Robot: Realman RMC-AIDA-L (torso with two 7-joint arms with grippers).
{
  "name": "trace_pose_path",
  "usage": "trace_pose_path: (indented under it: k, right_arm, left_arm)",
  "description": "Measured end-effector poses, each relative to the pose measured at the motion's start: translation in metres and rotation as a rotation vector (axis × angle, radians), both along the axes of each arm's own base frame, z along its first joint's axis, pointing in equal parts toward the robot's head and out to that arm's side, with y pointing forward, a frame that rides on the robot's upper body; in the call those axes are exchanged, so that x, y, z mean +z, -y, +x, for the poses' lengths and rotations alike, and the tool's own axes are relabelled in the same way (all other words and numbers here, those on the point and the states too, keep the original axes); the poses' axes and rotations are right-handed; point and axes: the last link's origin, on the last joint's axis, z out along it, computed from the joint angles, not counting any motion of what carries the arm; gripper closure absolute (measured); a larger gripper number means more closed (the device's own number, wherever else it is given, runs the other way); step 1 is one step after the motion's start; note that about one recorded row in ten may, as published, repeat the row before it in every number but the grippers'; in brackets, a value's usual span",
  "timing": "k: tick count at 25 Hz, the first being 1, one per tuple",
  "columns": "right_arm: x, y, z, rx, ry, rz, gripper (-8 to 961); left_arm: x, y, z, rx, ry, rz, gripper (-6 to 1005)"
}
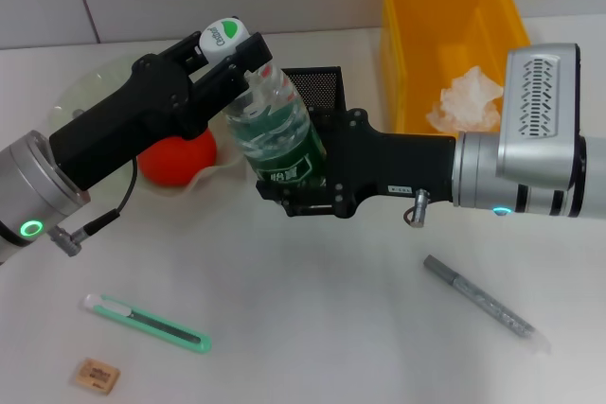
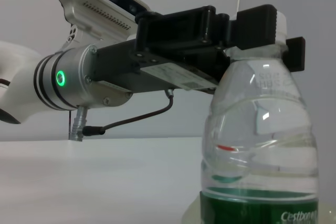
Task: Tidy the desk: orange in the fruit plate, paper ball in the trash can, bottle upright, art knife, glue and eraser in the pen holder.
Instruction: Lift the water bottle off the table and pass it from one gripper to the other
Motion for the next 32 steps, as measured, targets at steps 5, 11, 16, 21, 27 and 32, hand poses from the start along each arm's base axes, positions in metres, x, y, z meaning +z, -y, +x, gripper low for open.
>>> trace_pose_path:
  k: [5,11,16,21,27,32]
  right_arm:
    - [0.001,0.004,0.005,-0.01,-0.003,0.003,187]
    - [0.006,0.01,0.01,-0.015,-0.009,0.015,187]
    - [0.007,0.013,0.014,-0.028,-0.01,0.016,187]
    - [0.007,0.016,0.018,-0.037,-0.01,0.017,186]
    - [0.008,0.019,0.022,-0.048,-0.009,0.021,187]
    - [0.009,0.022,0.025,-0.058,-0.012,0.021,187]
  left_arm:
    - [0.0,-0.001,0.0,0.004,-0.002,0.002,566]
    - [0.001,-0.001,0.0,0.004,0.0,0.004,562]
    - [0.001,-0.001,-0.001,0.003,-0.001,0.007,559]
    - [0.001,-0.001,0.0,0.001,0.0,0.008,556]
    - [0.001,-0.001,-0.001,0.001,0.0,0.009,552]
    - [0.001,0.0,-0.001,0.004,0.0,0.008,549]
